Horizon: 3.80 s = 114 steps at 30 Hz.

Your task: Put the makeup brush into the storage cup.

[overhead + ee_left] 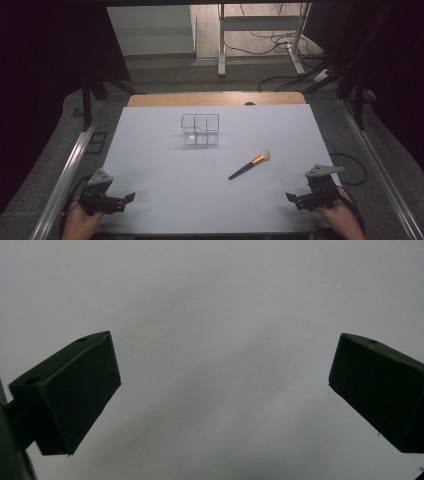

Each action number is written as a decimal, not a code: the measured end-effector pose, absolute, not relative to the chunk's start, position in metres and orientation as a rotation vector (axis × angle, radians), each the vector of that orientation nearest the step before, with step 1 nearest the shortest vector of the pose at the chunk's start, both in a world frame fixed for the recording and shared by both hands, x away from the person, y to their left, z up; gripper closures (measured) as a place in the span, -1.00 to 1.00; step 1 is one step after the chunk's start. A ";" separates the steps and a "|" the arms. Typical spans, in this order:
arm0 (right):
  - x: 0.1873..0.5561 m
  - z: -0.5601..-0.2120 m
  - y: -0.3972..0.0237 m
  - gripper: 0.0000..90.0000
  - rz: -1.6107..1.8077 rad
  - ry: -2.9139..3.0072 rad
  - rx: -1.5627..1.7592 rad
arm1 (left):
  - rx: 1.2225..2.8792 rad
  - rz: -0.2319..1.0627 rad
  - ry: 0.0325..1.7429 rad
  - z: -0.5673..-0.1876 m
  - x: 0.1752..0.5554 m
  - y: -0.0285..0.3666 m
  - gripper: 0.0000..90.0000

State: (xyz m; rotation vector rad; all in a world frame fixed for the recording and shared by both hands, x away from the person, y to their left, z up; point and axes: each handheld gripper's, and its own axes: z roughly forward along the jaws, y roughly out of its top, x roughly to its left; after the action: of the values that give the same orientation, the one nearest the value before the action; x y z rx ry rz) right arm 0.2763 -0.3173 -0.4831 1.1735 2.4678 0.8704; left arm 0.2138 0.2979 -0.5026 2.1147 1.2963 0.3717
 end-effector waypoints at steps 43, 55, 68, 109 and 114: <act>0.288 -0.475 -0.296 -1.00 0.788 2.526 1.174 | 2.120 0.368 1.300 -0.504 0.215 0.298 -0.99; 0.292 -0.473 -0.288 -1.00 0.761 2.545 1.151 | 2.135 0.380 1.298 -0.504 0.215 0.296 -0.99; 0.305 -0.462 -0.282 -1.00 0.692 2.591 1.130 | 2.146 0.385 1.294 -0.504 0.215 0.295 -0.99; 0.339 -0.463 -0.260 -1.00 0.556 2.697 1.037 | 2.158 0.381 1.279 -0.505 0.217 0.294 -0.99; 0.343 -0.463 -0.256 -1.00 0.573 2.710 1.037 | 2.160 0.379 1.278 -0.505 0.217 0.293 -0.99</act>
State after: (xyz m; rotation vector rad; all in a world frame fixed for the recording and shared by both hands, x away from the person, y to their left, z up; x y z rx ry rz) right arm 0.3430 -0.2563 -0.4633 1.0369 2.7095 0.5729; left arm 0.2166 0.2933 -0.5046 2.1598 1.2783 0.3793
